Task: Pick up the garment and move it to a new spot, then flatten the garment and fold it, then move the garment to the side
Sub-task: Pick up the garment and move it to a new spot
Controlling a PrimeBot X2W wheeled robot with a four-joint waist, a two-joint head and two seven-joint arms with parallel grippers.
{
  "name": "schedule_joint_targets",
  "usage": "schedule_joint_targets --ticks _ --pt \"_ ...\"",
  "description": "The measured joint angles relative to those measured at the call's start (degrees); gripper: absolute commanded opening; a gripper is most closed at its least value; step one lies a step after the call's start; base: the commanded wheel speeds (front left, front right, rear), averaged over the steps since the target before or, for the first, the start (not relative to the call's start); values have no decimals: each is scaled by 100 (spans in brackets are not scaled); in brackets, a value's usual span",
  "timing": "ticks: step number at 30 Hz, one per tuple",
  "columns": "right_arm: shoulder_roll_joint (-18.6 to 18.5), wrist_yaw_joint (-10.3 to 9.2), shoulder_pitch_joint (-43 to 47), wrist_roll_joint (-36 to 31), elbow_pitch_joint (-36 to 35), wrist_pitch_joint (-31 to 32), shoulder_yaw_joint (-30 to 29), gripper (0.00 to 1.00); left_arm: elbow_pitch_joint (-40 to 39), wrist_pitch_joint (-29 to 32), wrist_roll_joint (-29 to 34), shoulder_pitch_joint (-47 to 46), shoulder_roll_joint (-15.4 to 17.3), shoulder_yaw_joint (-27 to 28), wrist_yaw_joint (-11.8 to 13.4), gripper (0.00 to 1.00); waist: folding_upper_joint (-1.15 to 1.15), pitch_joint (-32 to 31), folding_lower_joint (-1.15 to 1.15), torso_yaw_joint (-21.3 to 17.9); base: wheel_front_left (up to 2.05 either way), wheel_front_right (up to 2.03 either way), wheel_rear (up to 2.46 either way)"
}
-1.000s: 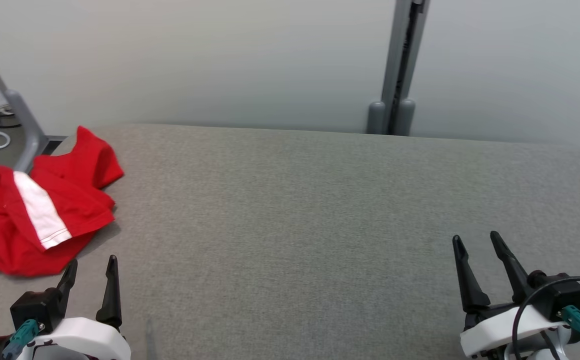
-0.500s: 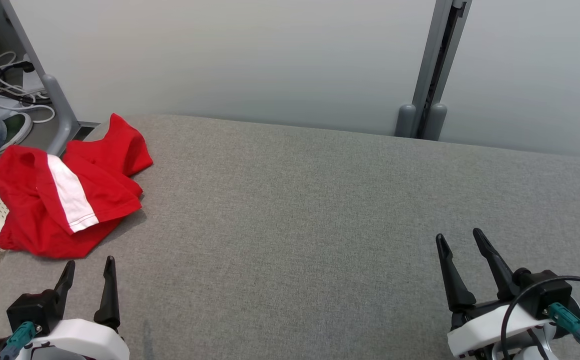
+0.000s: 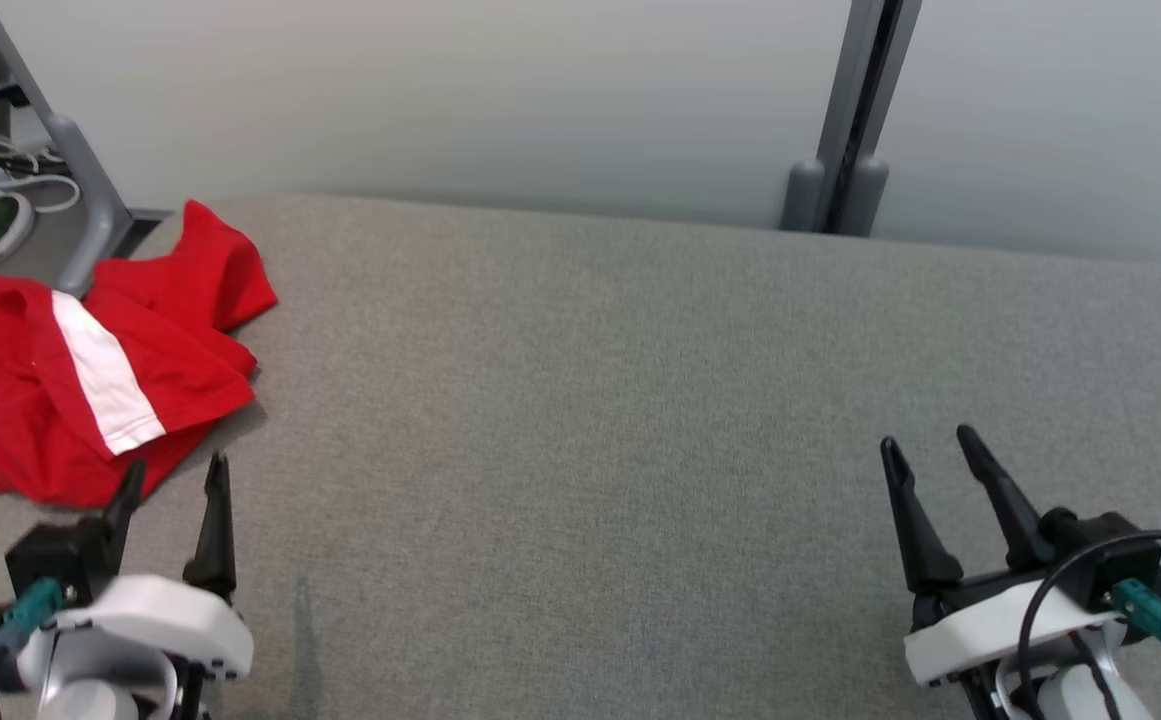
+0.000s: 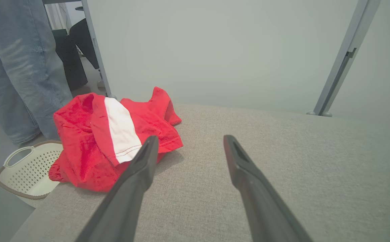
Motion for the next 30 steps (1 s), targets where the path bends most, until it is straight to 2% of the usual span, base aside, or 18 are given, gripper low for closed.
schedule_joint_targets --ticks 8,20,28,30 --pt "-138 0 -399 -92 -375 145 -107 100 530 154 -204 -1202 215 101 -252 100 0 792 0 -141 0 0 0" --pt "-272 0 -894 -231 -759 259 -191 100 2559 269 -583 -3021 581 258 -650 100 0 2162 0 -306 0 0 0" --pt "-275 0 -998 -264 -837 294 -193 100 3706 482 -664 -3682 706 134 -758 100 0 2615 0 -301 0 0 0" --pt "-274 0 -999 -265 -836 294 -210 100 3823 427 -645 -3767 708 89 -768 3 0 2621 0 -277 0 0 0"
